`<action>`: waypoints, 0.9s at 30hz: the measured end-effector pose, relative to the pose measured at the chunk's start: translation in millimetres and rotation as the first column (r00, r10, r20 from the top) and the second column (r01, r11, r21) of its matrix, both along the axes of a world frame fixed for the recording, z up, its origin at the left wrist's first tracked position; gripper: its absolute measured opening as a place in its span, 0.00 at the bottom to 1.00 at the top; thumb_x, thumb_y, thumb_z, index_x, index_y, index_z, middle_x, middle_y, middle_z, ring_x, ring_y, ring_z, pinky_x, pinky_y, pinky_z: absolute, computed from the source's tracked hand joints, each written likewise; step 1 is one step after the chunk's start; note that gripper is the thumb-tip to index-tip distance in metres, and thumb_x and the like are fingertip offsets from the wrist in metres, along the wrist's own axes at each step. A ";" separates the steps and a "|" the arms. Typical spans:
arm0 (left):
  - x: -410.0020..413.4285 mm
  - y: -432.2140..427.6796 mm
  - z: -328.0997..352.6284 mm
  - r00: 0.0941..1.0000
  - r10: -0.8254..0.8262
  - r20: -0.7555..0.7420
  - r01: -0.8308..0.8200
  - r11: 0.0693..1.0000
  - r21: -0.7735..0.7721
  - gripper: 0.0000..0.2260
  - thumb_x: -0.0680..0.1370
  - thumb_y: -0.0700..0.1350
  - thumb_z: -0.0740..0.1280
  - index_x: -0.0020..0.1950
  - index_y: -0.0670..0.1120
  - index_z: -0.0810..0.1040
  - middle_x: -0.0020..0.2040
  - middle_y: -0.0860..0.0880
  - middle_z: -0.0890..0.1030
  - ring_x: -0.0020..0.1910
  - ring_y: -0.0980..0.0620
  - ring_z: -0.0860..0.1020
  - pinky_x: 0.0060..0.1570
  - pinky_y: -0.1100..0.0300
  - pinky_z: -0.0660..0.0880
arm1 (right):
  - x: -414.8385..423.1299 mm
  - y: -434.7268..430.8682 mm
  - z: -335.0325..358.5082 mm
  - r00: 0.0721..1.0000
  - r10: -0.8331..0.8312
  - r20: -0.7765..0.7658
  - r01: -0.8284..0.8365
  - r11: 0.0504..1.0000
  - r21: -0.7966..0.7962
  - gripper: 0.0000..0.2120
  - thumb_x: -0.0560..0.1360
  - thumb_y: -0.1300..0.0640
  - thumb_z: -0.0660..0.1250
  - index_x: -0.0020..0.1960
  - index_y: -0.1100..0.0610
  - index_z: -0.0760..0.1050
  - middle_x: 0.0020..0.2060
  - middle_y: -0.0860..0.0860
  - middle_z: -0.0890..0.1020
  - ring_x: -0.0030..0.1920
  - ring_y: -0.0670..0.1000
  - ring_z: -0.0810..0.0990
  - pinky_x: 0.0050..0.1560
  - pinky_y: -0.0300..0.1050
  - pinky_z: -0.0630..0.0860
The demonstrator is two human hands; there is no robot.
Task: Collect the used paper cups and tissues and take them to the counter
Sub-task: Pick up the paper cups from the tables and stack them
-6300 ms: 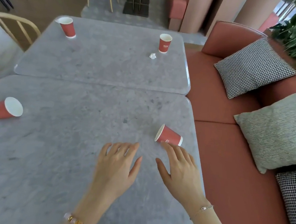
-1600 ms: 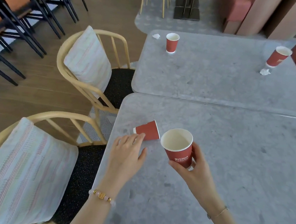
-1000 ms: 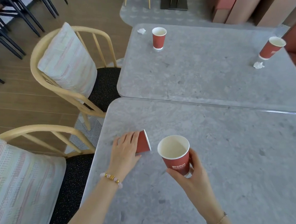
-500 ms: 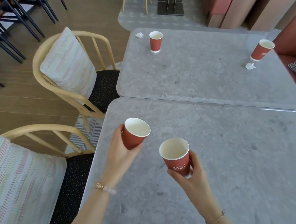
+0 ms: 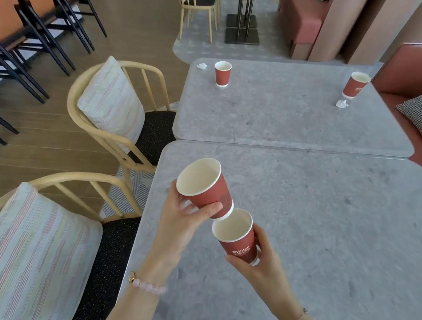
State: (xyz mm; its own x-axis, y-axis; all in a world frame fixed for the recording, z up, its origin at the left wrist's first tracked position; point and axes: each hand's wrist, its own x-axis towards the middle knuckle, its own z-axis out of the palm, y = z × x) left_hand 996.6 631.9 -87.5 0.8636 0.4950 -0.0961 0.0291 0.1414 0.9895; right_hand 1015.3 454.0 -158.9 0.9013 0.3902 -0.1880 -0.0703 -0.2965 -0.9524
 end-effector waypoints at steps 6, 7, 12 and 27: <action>-30.2 -17.9 1.6 0.992 -0.100 -0.076 0.102 0.995 0.023 0.28 0.62 0.43 0.77 0.60 0.51 0.73 0.56 0.52 0.81 0.54 0.58 0.79 0.52 0.61 0.76 | -20.3 -1.5 5.1 0.998 0.043 0.034 -0.045 0.998 0.037 0.31 0.66 0.64 0.76 0.64 0.46 0.70 0.56 0.42 0.80 0.55 0.43 0.79 0.51 0.34 0.75; -34.6 -20.2 0.9 0.989 -0.111 -0.093 0.114 0.993 0.027 0.28 0.62 0.44 0.77 0.60 0.52 0.72 0.56 0.53 0.80 0.55 0.58 0.79 0.54 0.59 0.76 | -23.1 -1.1 6.3 0.998 0.045 0.039 -0.047 0.998 0.041 0.31 0.66 0.64 0.76 0.64 0.47 0.70 0.56 0.43 0.80 0.55 0.43 0.79 0.51 0.34 0.75; -52.4 -22.4 -3.5 0.986 -0.129 -0.103 0.137 0.988 0.068 0.29 0.61 0.45 0.77 0.59 0.54 0.72 0.54 0.57 0.80 0.53 0.61 0.79 0.48 0.65 0.76 | -36.1 -0.4 10.7 0.998 0.038 0.045 -0.041 0.996 0.074 0.32 0.66 0.67 0.75 0.66 0.50 0.68 0.57 0.44 0.79 0.55 0.42 0.79 0.51 0.32 0.74; -83.3 -27.2 -11.5 0.961 -0.176 -0.214 0.239 0.918 0.317 0.32 0.56 0.60 0.74 0.58 0.59 0.69 0.60 0.57 0.74 0.65 0.57 0.69 0.63 0.60 0.66 | -61.0 1.7 16.2 0.998 0.022 0.067 -0.029 0.994 0.104 0.30 0.66 0.66 0.76 0.63 0.51 0.70 0.55 0.45 0.80 0.53 0.42 0.79 0.50 0.32 0.74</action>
